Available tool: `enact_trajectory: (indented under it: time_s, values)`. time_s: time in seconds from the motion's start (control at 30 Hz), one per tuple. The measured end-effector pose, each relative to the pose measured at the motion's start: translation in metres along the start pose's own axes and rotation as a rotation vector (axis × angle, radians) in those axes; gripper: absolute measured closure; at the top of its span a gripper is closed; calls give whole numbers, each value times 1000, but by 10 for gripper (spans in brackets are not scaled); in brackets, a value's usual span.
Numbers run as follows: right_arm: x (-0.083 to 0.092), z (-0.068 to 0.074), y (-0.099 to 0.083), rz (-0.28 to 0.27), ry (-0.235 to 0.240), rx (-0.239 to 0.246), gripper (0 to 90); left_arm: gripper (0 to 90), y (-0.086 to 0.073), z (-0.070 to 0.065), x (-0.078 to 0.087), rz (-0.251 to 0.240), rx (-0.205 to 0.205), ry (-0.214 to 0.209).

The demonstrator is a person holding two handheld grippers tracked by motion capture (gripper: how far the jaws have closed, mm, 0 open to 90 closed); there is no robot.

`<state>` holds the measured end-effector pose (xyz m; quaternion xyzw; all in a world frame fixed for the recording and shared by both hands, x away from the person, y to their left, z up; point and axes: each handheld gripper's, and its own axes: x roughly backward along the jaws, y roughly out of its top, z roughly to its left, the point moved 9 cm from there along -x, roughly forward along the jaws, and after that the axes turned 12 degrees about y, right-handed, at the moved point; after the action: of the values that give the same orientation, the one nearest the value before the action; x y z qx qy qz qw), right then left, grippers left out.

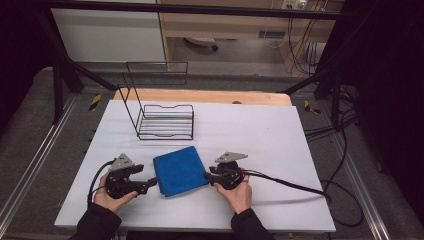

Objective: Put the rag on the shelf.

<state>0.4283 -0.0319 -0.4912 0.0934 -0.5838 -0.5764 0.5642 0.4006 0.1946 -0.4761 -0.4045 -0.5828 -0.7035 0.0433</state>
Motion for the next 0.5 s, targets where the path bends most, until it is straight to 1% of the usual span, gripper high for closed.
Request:
enact_trajectory:
  time_s: [0.07,0.1,0.13,0.17,0.27,0.33,0.37,0.4,0.43,0.5]
  values:
    - [-6,-5,10,-21,29,-10,519,161,-1,1,-1,8,-6,2]
    - [-10,-8,13,-17,25,-13,505,148,-1,2,-1,11,-10,0]
    - [-16,-12,15,-6,20,-1,508,138,-2,3,-1,13,-12,2]
    - [-22,-14,16,3,28,5,507,130,-2,4,-1,14,-11,0]
    - [-35,-20,15,43,47,1,548,118,-4,8,-1,19,4,4]
    - [-40,-19,12,63,67,-3,599,119,-4,10,-1,21,9,8]
    - [-41,-19,9,79,69,-9,613,123,-4,11,-1,23,11,8]
    - [-42,-20,7,80,61,-3,634,125,-4,12,0,23,15,10]
    - [-42,-19,7,81,56,3,673,129,-4,13,0,25,24,7]
    - [-41,-18,5,86,63,-16,794,134,-4,13,0,23,30,3]
